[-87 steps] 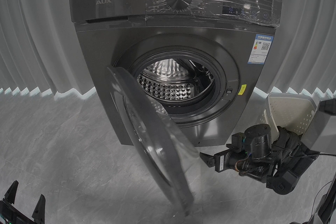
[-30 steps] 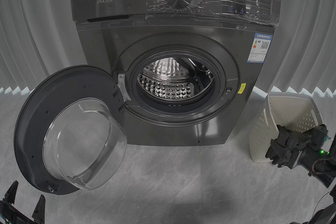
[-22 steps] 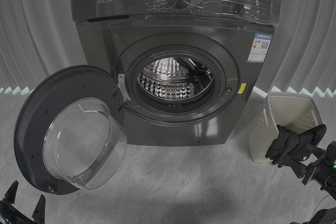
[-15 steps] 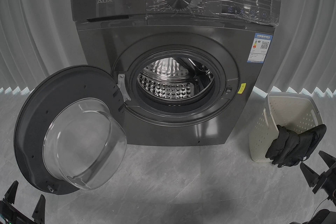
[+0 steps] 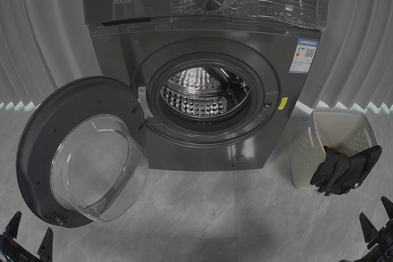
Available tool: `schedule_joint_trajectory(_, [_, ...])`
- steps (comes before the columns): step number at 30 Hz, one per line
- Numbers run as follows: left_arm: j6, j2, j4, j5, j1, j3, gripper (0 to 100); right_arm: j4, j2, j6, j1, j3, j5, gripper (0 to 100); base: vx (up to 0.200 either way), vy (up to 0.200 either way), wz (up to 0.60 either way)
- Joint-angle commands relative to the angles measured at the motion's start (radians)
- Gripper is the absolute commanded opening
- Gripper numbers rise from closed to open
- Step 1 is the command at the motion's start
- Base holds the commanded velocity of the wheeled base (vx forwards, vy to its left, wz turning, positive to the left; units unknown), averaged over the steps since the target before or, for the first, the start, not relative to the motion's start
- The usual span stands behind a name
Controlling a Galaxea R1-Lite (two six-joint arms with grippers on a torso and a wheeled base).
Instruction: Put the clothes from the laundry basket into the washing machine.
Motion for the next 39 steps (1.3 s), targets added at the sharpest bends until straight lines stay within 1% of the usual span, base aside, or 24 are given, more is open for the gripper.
schedule_joint_trajectory(1, [-0.001,-0.018,0.000,0.000,0.000,0.018,100,0.037,-0.152,-0.012,-0.091,0.011,0.056,100,0.000,0.000,0.00])
schedule_joint_trajectory(3, [-0.001,-0.018,0.000,0.000,0.000,0.018,100,0.034,-0.151,-0.017,-0.091,0.013,0.048,100,0.000,0.000,0.00])
schedule_joint_trajectory(4, [-0.001,-0.018,0.000,0.001,0.000,0.018,100,0.026,-0.151,-0.028,-0.091,0.014,-0.006,100,0.000,0.000,0.00])
schedule_joint_trajectory(5, [-0.001,-0.018,0.000,0.000,0.000,0.018,100,0.026,-0.152,-0.028,-0.091,0.014,-0.029,100,0.000,0.000,0.00])
schedule_joint_trajectory(8, [-0.001,-0.018,0.000,0.000,0.000,0.018,100,0.034,-0.158,-0.020,-0.088,0.013,-0.030,100,0.000,0.000,0.00])
schedule_joint_trajectory(10, [-0.001,-0.018,0.000,0.000,0.000,0.018,100,0.023,-0.160,0.000,-0.088,0.014,-0.012,100,0.000,0.000,0.00])
schedule_joint_trajectory(12, [-0.003,-0.018,0.000,0.001,0.000,0.018,100,0.022,-0.160,-0.002,-0.086,0.016,-0.026,100,0.000,0.000,0.00])
schedule_joint_trajectory(13, [-0.001,-0.018,0.000,0.001,0.000,0.018,100,0.046,-0.158,-0.011,-0.089,0.017,-0.076,100,0.000,0.000,0.00])
schedule_joint_trajectory(14, [-0.001,-0.018,0.000,0.003,0.000,0.018,100,0.051,-0.158,-0.019,-0.089,0.017,-0.084,100,0.000,0.000,0.00])
schedule_joint_trajectory(15, [0.000,-0.018,0.000,0.003,0.000,0.018,100,0.064,-0.160,-0.045,-0.089,0.017,-0.060,100,0.000,0.000,0.00])
schedule_joint_trajectory(16, [-0.001,-0.018,0.000,0.003,0.000,0.018,100,0.060,-0.160,-0.074,-0.089,0.017,-0.015,100,0.000,0.000,0.00])
schedule_joint_trajectory(17, [-0.001,-0.018,0.000,0.003,0.000,0.018,100,0.061,-0.160,-0.086,-0.088,0.017,0.009,100,0.000,0.000,0.00])
schedule_joint_trajectory(18, [-0.001,-0.018,-0.002,0.001,0.000,0.018,100,0.061,-0.160,-0.083,-0.088,0.017,0.016,100,0.000,0.000,0.00])
schedule_joint_trajectory(21, [0.000,-0.018,0.000,0.006,0.002,0.018,100,0.066,-0.160,-0.060,-0.088,0.017,-0.009,100,0.000,-0.133,0.00])
schedule_joint_trajectory(26, [-0.001,-0.018,0.000,0.004,0.002,0.018,100,0.061,-0.160,-0.052,-0.085,0.017,-0.012,100,0.000,-0.200,0.00])
schedule_joint_trajectory(39, [-0.001,-0.018,0.000,0.004,0.002,0.018,100,0.061,-0.160,-0.054,-0.085,0.017,-0.012,100,0.000,-0.200,0.00])
